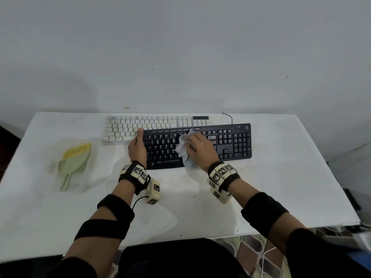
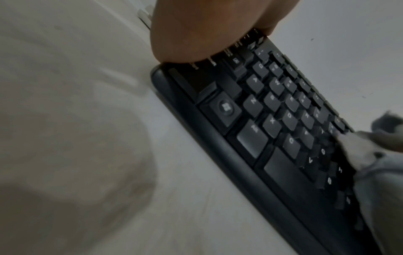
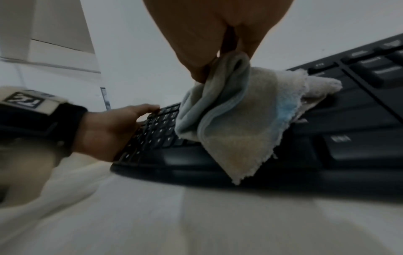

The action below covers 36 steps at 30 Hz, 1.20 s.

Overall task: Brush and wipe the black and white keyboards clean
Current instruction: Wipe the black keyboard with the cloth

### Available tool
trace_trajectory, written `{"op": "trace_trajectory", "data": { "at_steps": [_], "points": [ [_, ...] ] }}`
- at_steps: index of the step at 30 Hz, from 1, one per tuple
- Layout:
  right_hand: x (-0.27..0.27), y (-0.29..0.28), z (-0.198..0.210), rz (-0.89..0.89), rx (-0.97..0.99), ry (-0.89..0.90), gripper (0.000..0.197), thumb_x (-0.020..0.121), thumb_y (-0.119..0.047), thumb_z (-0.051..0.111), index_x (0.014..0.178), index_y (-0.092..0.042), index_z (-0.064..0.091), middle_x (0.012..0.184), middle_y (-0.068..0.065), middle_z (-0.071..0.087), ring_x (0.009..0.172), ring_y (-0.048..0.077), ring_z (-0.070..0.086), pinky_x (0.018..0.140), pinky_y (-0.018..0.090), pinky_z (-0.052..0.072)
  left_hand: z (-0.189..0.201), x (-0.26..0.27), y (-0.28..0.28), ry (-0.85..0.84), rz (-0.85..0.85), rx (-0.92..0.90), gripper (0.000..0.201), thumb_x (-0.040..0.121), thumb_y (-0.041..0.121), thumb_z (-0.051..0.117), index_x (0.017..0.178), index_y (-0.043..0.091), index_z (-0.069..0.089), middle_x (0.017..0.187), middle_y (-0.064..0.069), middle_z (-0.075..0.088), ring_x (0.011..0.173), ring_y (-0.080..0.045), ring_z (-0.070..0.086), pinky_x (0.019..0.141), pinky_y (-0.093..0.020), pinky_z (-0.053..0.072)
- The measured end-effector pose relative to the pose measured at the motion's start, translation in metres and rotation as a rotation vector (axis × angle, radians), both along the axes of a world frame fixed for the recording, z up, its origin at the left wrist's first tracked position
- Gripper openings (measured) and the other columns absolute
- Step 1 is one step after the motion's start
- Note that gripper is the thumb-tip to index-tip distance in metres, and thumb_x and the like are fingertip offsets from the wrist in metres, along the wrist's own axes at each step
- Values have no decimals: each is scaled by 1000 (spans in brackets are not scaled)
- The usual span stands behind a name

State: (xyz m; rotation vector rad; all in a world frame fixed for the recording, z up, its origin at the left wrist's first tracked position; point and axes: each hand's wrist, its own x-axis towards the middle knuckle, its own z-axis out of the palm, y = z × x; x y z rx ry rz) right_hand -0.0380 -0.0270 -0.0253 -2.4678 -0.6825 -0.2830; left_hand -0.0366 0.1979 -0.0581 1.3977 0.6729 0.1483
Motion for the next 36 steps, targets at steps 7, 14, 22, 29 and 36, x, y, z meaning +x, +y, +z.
{"op": "trace_trajectory", "data": {
  "at_steps": [7,14,22,29,36],
  "points": [
    [6,18,-8,-28,-144,152,25,99,-10,52,118,-7,69,118,14,61,108,29,55,91,45,48,-3,1,2,-3,-10,-3,35,95,69,54,95,38,71,109,10,72,115,-17,64,101,-30,46],
    [-17,7,-13,124,-104,30,21,97,-13,58,107,-2,73,102,11,68,89,28,64,77,38,57,-7,0,1,19,32,-32,64,96,65,56,54,16,57,88,-34,61,67,-22,48,81,-36,42],
    [10,22,3,-81,12,79,18,98,-13,61,110,-4,71,107,8,64,96,21,57,87,33,52,-8,-1,1,-24,30,-57,78,94,69,55,99,-9,62,128,-33,55,114,-51,57,104,-50,48],
    [-13,17,-14,35,-86,108,12,93,-12,67,100,-5,75,96,8,63,82,25,61,71,41,55,-14,3,2,-32,47,10,47,93,72,53,67,34,63,77,15,68,81,-13,61,89,-34,49],
    [11,22,1,-102,5,78,28,93,-6,66,121,-7,67,108,8,62,91,18,57,83,28,50,-19,2,4,-110,-3,-82,59,96,62,52,138,22,64,142,3,62,134,-14,54,118,-37,39]
  ]
}}
